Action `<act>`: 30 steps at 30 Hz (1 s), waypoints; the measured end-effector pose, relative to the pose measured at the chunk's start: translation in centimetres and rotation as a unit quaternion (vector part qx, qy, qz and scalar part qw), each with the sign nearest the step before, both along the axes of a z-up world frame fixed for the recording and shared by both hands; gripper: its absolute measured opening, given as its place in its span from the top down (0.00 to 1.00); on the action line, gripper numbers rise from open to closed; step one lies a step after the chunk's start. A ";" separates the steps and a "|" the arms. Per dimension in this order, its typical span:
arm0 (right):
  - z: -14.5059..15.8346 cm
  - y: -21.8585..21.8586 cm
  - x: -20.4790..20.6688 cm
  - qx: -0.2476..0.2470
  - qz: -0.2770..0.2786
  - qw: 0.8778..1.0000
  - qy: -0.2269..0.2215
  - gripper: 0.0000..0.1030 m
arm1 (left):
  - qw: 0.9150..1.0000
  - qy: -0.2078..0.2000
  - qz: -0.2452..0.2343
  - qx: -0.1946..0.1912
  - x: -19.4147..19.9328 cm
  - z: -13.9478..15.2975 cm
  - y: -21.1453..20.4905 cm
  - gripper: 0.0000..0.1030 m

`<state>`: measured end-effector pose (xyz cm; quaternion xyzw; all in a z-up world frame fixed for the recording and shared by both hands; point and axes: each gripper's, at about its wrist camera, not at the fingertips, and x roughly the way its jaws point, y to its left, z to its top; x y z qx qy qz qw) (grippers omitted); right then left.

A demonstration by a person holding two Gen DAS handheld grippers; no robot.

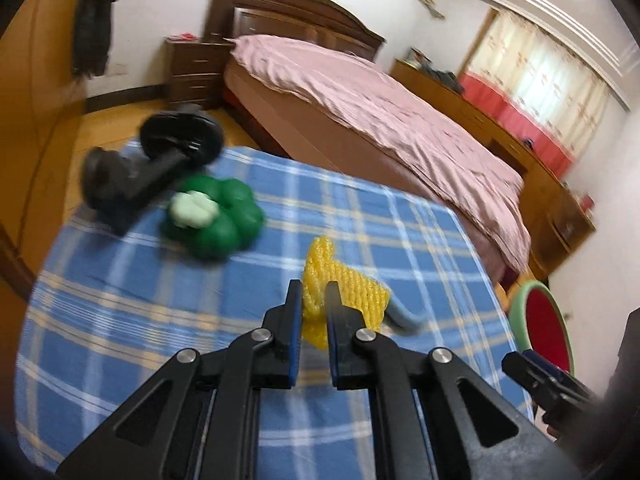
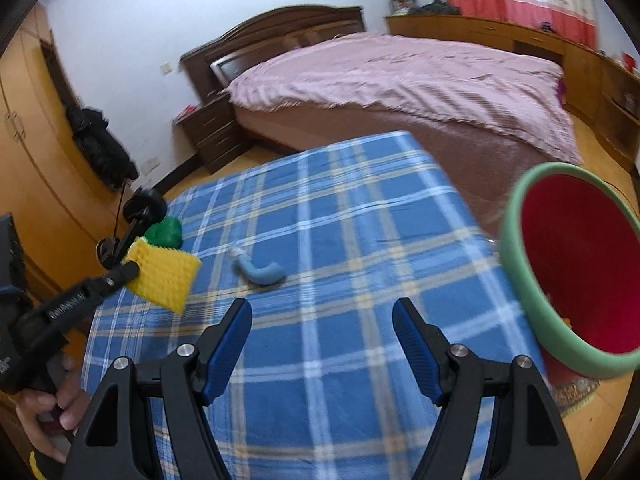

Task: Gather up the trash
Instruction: 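Grasp the yellow foam mesh with the left gripper, then grasp the blue bent tube toy with the right gripper while the left gripper holds the mesh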

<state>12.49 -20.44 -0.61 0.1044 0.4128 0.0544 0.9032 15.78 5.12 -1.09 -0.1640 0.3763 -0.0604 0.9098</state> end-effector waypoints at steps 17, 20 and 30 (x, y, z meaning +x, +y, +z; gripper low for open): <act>-4.0 7.1 7.1 -0.072 0.091 0.993 0.023 0.27 | 0.997 0.021 0.070 0.011 0.1 -2.6 4.4 0.91; -4.8 7.4 7.9 -0.074 0.097 0.992 0.033 0.34 | 0.997 0.025 0.069 0.010 0.2 -3.0 4.5 0.91; -5.2 7.8 7.6 -0.082 0.105 0.991 0.024 0.57 | 0.998 0.031 0.058 0.011 0.4 -3.3 3.7 0.91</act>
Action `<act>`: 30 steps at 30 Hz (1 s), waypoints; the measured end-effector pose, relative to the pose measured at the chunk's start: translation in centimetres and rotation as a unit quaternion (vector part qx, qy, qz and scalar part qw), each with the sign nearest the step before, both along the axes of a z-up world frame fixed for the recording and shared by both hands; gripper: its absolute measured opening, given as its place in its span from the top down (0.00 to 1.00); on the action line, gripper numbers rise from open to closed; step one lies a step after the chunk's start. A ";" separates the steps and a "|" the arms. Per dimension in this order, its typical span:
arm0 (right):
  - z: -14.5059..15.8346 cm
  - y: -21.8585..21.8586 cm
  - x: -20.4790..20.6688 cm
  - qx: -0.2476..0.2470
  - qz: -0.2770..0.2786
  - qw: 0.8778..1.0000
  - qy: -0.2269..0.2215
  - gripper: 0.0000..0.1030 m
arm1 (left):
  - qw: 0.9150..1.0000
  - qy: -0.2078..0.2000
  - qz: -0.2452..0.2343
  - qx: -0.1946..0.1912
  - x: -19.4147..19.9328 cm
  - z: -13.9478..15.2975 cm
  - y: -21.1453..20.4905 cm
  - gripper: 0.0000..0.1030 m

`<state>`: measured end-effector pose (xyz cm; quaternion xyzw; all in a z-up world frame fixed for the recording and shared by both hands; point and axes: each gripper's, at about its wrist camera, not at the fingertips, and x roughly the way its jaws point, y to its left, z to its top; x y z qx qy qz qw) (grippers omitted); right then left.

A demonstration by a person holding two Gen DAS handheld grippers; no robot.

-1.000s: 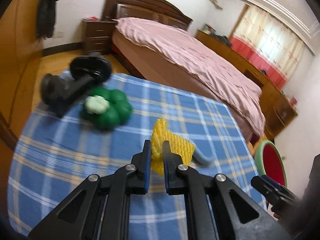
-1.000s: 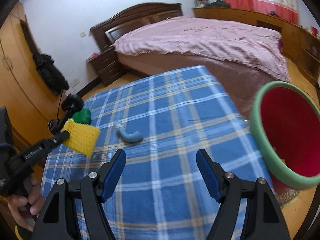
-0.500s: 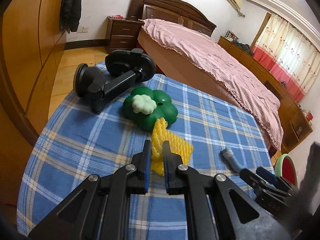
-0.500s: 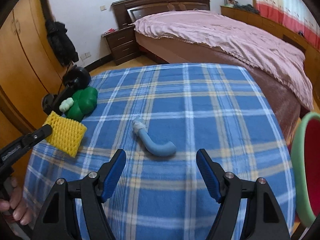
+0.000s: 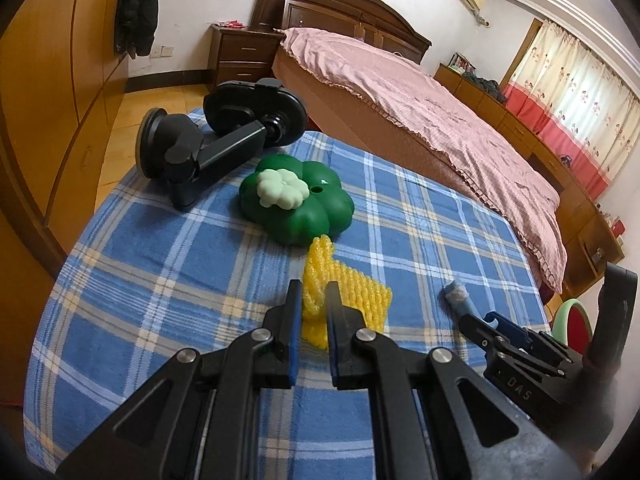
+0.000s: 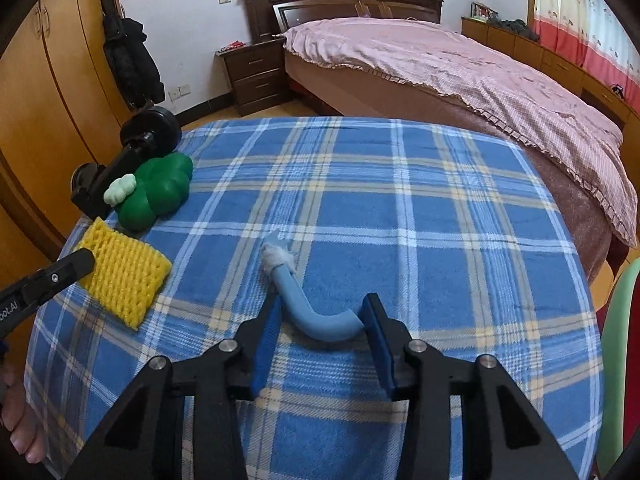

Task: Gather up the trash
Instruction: 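Grasp the blue bent tube toy with the right gripper while the left gripper holds the mesh, then carry the yellow mesh and blue tube over the red bin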

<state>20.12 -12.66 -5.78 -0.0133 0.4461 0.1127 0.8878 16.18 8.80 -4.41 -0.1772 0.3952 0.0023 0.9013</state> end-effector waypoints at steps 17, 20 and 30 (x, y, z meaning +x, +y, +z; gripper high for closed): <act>3.6 -2.8 -5.9 0.077 -0.024 0.996 -0.035 0.57 | 0.999 -0.018 -0.032 0.001 -1.7 2.0 -2.8 0.90; 4.5 -3.7 -7.0 0.091 -0.033 0.994 -0.046 0.57 | 0.999 -0.023 -0.040 0.000 -2.0 2.4 -3.5 0.90; 7.0 -7.4 -10.4 0.125 -0.073 0.986 -0.084 0.58 | 0.996 -0.044 -0.075 -0.005 -3.2 4.6 -6.2 0.91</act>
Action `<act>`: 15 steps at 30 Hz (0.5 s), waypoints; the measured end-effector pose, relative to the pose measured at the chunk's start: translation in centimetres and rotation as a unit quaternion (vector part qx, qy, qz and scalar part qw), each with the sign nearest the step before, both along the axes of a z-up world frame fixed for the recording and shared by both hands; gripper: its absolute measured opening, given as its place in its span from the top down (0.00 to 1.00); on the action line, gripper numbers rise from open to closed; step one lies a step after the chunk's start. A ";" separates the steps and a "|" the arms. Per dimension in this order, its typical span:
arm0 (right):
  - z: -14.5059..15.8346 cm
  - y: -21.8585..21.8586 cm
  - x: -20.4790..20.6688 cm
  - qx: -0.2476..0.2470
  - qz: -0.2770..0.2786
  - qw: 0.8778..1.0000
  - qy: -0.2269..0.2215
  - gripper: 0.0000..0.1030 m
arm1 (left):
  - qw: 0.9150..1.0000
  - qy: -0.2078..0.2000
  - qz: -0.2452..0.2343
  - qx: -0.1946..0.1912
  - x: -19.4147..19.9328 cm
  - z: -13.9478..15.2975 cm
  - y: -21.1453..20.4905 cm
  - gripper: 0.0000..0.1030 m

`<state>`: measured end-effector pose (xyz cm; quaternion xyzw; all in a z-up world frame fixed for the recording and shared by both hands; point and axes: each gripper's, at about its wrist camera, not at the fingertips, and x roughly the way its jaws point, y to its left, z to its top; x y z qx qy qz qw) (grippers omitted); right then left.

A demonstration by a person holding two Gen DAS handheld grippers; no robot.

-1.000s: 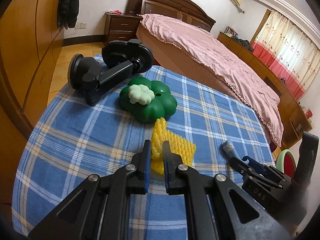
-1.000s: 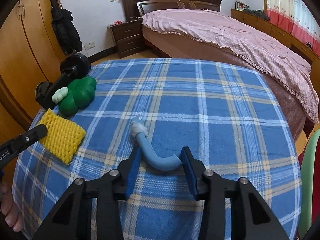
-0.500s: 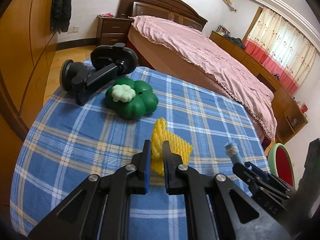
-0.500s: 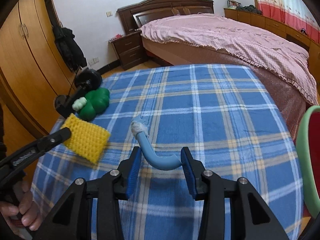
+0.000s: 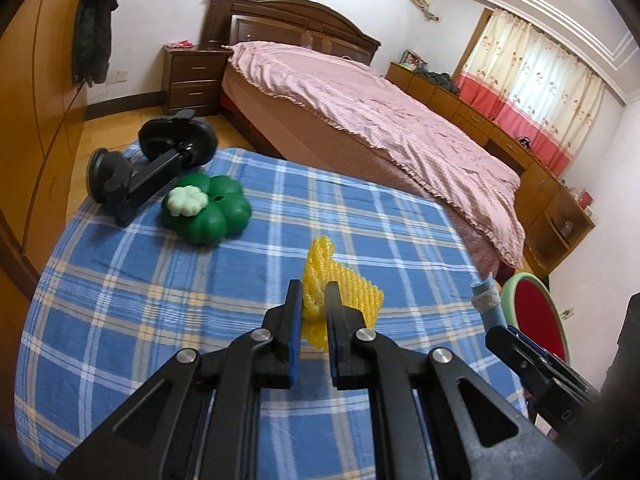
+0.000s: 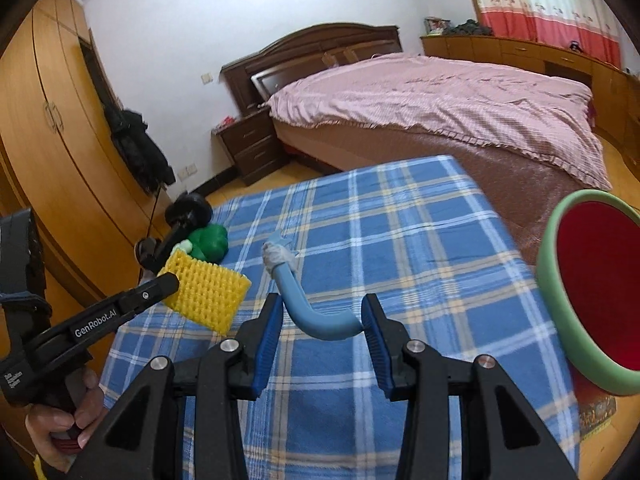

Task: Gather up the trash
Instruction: 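Carry the yellow mesh and blue tube over the red bin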

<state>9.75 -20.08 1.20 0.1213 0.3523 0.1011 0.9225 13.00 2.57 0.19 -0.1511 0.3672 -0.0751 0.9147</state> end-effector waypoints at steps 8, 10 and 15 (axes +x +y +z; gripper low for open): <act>1.6 -3.6 -2.9 0.014 -0.044 0.999 -0.029 0.58 | 0.999 -0.025 -0.043 -0.001 -0.8 2.0 -3.2 0.91; 2.0 -4.7 -3.5 0.019 -0.059 0.997 -0.036 0.58 | 0.998 -0.030 -0.058 -0.002 -0.9 2.5 -4.3 0.91; 2.6 -7.7 -5.2 0.031 -0.096 0.994 -0.050 0.58 | 0.995 -0.044 -0.094 -0.004 -1.1 3.7 -7.4 0.91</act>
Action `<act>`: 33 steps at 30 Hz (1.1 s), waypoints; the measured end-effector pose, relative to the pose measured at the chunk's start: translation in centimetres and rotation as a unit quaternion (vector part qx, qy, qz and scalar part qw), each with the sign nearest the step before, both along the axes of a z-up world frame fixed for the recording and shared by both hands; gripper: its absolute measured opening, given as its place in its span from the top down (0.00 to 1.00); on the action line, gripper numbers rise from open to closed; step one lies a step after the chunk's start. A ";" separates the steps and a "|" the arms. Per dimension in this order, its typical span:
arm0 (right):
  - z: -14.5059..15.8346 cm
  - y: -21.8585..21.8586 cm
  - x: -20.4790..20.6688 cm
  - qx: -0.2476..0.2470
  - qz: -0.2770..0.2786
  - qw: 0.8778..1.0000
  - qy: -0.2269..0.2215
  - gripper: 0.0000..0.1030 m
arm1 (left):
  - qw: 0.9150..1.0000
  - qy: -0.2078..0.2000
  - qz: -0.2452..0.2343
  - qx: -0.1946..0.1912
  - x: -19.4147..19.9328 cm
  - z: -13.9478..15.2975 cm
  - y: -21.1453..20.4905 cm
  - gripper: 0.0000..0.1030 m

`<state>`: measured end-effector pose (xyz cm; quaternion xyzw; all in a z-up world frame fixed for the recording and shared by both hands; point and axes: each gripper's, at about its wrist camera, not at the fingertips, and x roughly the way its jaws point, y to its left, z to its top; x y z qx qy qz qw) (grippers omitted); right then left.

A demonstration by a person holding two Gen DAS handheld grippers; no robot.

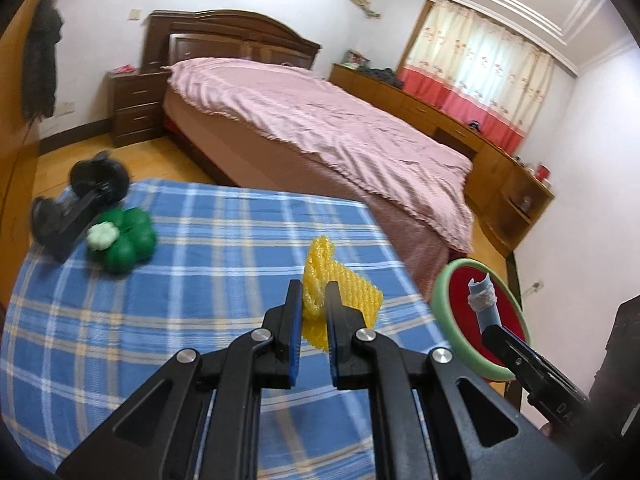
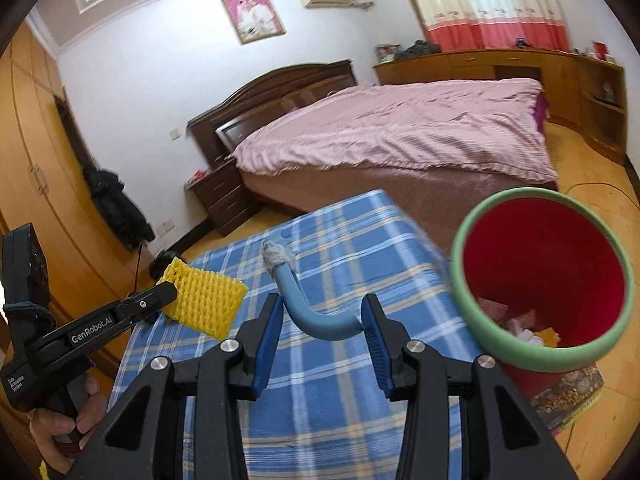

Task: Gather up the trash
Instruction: 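Carry the yellow mesh and blue tube over the red bin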

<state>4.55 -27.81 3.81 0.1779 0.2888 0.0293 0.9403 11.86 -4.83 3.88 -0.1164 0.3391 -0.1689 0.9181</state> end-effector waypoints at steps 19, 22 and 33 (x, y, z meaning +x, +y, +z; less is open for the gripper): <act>-0.6 -9.7 -4.2 0.035 -0.109 0.993 -0.014 0.58 | 0.992 -0.005 -0.125 0.006 0.9 1.0 -12.6 0.91; -1.1 -11.2 -4.3 0.040 -0.123 0.992 -0.011 0.58 | 0.990 -0.006 -0.137 0.014 1.2 0.6 -14.7 0.91; -3.4 -16.3 -4.0 0.029 -0.167 0.986 0.006 0.58 | 0.983 -0.004 -0.182 0.027 2.3 -2.5 -21.7 0.91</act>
